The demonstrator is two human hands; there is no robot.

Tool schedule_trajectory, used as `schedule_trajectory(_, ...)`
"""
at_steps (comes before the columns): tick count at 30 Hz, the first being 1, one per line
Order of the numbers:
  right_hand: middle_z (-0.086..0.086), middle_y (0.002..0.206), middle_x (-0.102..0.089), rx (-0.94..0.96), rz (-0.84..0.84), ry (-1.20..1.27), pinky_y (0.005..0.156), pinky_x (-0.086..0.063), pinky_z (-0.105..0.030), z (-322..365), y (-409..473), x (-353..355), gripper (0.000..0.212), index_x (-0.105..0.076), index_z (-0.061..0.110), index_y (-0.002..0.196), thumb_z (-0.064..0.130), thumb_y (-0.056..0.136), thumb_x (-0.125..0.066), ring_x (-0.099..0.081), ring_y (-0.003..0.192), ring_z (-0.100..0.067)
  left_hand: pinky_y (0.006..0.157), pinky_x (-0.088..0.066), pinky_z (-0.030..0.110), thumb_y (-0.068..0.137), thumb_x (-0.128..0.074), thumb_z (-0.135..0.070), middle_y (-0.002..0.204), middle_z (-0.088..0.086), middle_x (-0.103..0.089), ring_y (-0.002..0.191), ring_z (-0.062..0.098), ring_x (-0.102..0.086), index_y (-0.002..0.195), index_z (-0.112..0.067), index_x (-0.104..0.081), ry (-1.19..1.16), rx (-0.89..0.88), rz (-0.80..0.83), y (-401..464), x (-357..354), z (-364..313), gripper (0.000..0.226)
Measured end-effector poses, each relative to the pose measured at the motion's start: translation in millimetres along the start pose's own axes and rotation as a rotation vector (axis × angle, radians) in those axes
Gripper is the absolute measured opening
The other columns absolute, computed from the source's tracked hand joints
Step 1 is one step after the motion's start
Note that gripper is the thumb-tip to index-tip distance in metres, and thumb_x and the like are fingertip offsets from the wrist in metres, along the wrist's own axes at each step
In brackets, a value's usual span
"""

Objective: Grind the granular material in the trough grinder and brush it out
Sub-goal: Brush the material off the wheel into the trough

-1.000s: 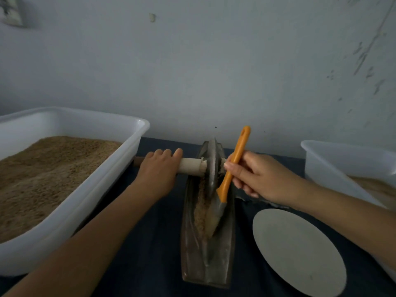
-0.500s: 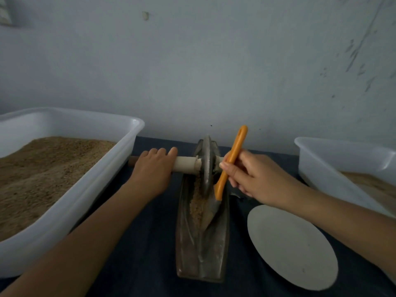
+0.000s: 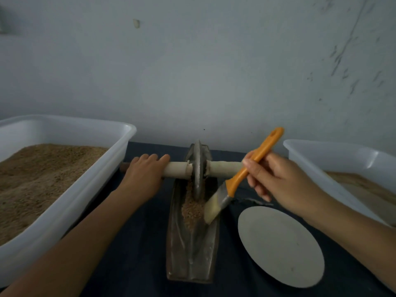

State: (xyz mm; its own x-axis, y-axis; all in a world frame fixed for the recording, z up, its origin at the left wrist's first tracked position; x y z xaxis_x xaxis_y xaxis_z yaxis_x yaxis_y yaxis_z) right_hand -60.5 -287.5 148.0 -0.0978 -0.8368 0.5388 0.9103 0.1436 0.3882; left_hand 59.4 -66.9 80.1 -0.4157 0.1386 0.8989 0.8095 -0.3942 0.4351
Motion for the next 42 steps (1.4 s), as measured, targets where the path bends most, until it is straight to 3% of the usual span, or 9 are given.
schedule_trajectory(6,0.004,0.066,-0.063,0.169,-0.369,0.232,0.048,-0.047,-0.02,19,11,61,0.025,-0.055,0.018,0.09,0.042,0.085,-0.05,-0.057,0.054,-0.01,0.085,-0.034,0.031,0.087,-0.059,-0.03,0.112,-0.002,-0.051,0.104,0.018,-0.049,0.119,-0.024,-0.044,-0.012,0.018,-0.022,-18,8,-4,0.035)
schedule_trajectory(9,0.005,0.067,-0.066,0.213,-0.411,0.102,0.052,-0.049,-0.021,20,31,66,0.012,-0.054,0.02,0.089,0.031,0.091,-0.052,-0.062,0.058,-0.012,0.065,-0.04,0.034,0.057,-0.085,-0.012,0.084,0.004,-0.059,0.074,0.025,-0.059,0.093,-0.014,-0.062,-0.043,-0.042,-0.161,-36,19,-13,0.043)
schedule_trajectory(16,0.003,0.08,-0.068,0.178,-0.218,-0.382,0.069,-0.052,-0.021,-1,82,26,0.022,-0.056,0.009,0.093,0.03,0.094,-0.052,-0.064,0.071,-0.009,0.059,-0.049,0.039,0.031,-0.093,-0.003,0.085,0.007,-0.064,0.073,0.027,-0.06,0.101,-0.019,-0.049,-0.05,-0.071,-0.353,-60,18,-17,0.085)
schedule_trajectory(18,-0.005,0.082,-0.068,0.138,-0.124,-0.429,0.072,-0.053,-0.032,-12,93,10,0.024,-0.056,0.007,0.095,0.031,0.095,-0.051,-0.065,0.074,-0.016,0.063,-0.049,0.042,0.033,-0.093,-0.003,0.091,0.009,-0.063,0.085,0.025,-0.051,0.105,-0.019,-0.048,-0.073,-0.057,-0.367,-66,13,-14,0.086)
schedule_trajectory(22,0.003,0.072,-0.058,0.158,-0.039,-0.566,0.056,-0.038,-0.022,-23,104,-12,0.017,-0.043,0.016,0.092,0.031,0.096,-0.049,-0.055,0.063,-0.012,0.069,-0.048,0.046,0.038,-0.092,-0.001,0.1,0.011,-0.058,0.093,0.023,-0.042,0.109,-0.018,-0.047,-0.122,-0.044,-0.363,-72,10,-14,0.086)
schedule_trajectory(26,-0.006,0.09,-0.066,0.144,0.106,-0.605,0.067,-0.044,-0.027,-28,106,-31,0.017,-0.048,0.013,0.099,0.03,0.096,-0.049,-0.062,0.082,-0.018,0.069,-0.047,0.044,0.039,-0.092,-0.004,0.105,0.006,-0.05,0.093,0.023,-0.041,0.109,-0.017,-0.048,-0.122,-0.053,-0.386,-73,11,-16,0.084)
schedule_trajectory(31,-0.009,0.086,-0.063,0.116,0.289,-0.59,0.068,-0.045,-0.027,-27,92,-42,0.024,-0.054,0.011,0.095,0.034,0.097,-0.046,-0.06,0.077,-0.018,0.067,-0.048,0.043,0.036,-0.093,-0.006,0.097,0.014,-0.062,0.092,0.022,-0.041,0.108,-0.016,-0.048,-0.101,-0.046,-0.407,-72,9,-15,0.086)
schedule_trajectory(37,-0.002,0.082,-0.067,0.111,0.178,-0.392,0.072,-0.049,-0.023,-9,100,-22,0.019,-0.06,0.013,0.087,0.028,0.095,-0.051,-0.064,0.073,-0.007,0.07,-0.048,0.045,0.039,-0.093,-0.006,0.099,0.015,-0.062,0.094,0.023,-0.041,0.109,-0.015,-0.048,-0.112,-0.046,-0.404,-72,9,-15,0.084)
schedule_trajectory(42,-0.008,0.092,-0.066,0.113,0.162,-0.56,0.083,-0.05,-0.034,-18,108,-30,0.021,-0.057,0.01,0.1,0.028,0.097,-0.048,-0.063,0.086,-0.02,0.069,-0.048,0.044,0.042,-0.092,-0.005,0.098,0.014,-0.062,0.094,0.022,-0.041,0.11,-0.015,-0.047,-0.118,-0.051,-0.409,-73,10,-16,0.082)
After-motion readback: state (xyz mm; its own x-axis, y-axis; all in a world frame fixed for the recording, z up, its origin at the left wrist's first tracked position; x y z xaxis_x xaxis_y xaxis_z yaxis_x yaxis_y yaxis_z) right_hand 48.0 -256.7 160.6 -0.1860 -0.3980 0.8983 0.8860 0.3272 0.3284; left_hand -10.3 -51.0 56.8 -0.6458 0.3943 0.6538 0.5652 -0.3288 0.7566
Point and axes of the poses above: each hand's wrist, its own y-axis towards the middle knuckle, its own x-axis out of the back of the hand, z = x × y, the point moved 4 cm from there along y, towards the middle knuckle
